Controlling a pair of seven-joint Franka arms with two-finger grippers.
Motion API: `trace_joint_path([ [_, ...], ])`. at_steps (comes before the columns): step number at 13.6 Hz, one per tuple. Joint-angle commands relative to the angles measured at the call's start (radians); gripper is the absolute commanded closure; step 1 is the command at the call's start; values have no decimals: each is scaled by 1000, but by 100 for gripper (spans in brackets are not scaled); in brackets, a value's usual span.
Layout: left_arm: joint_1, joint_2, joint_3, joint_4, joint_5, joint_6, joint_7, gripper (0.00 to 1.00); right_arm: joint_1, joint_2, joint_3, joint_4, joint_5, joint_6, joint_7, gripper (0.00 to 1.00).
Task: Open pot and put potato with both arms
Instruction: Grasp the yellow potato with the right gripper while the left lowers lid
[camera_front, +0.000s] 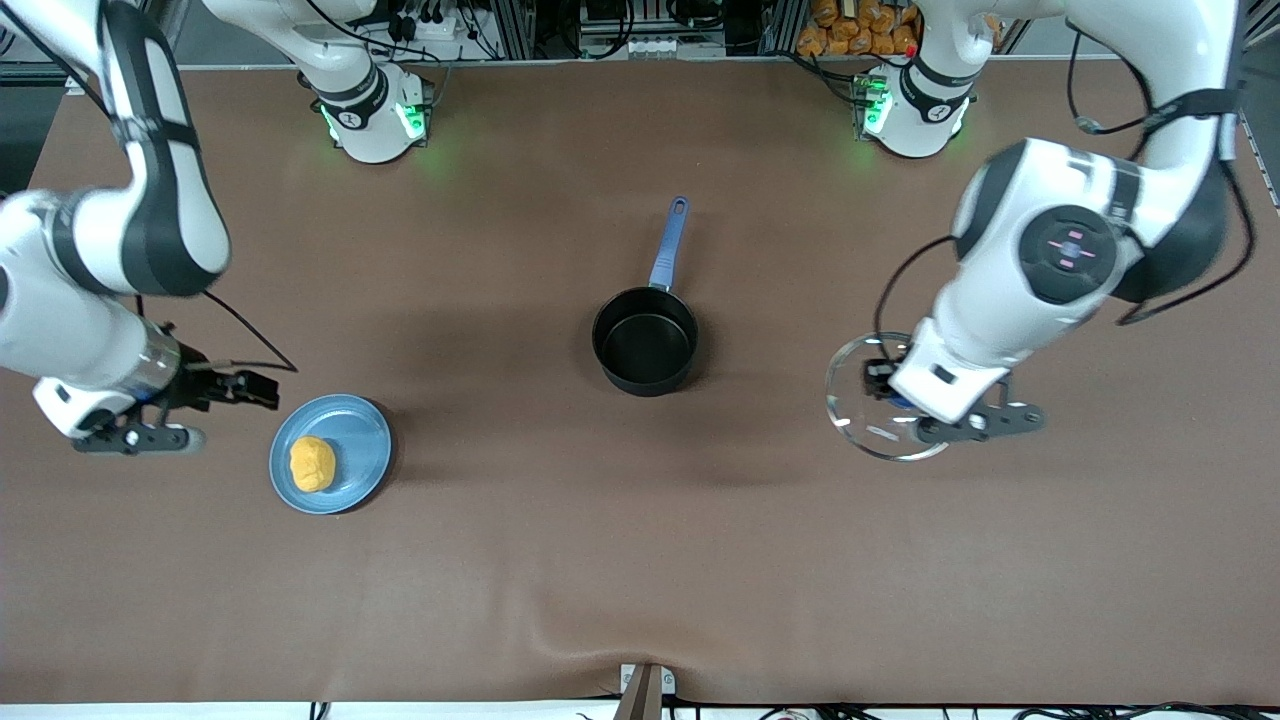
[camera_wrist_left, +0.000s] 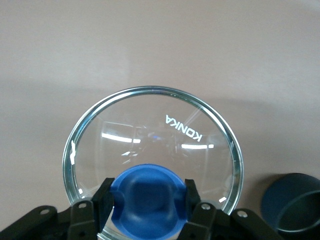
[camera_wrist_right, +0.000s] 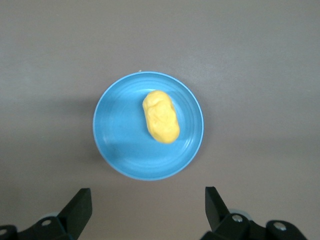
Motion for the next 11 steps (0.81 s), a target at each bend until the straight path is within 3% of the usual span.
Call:
trace_joint_path([
  [1, 47, -29, -10, -32, -17, -12, 45, 100, -6, 75, 2, 4, 25, 53, -2, 0],
  [4, 64, -26, -10, -35, -17, -12, 65, 100, -12, 130, 2, -13, 76, 136, -66, 0],
  [8, 113, -17, -10, -64, -17, -9, 109, 100, -49, 193, 0, -8, 252, 187, -249, 0],
  [11, 128, 0, -8, -87, -10, 16, 117, 100, -49, 233, 0, -8, 254, 248, -260, 0],
])
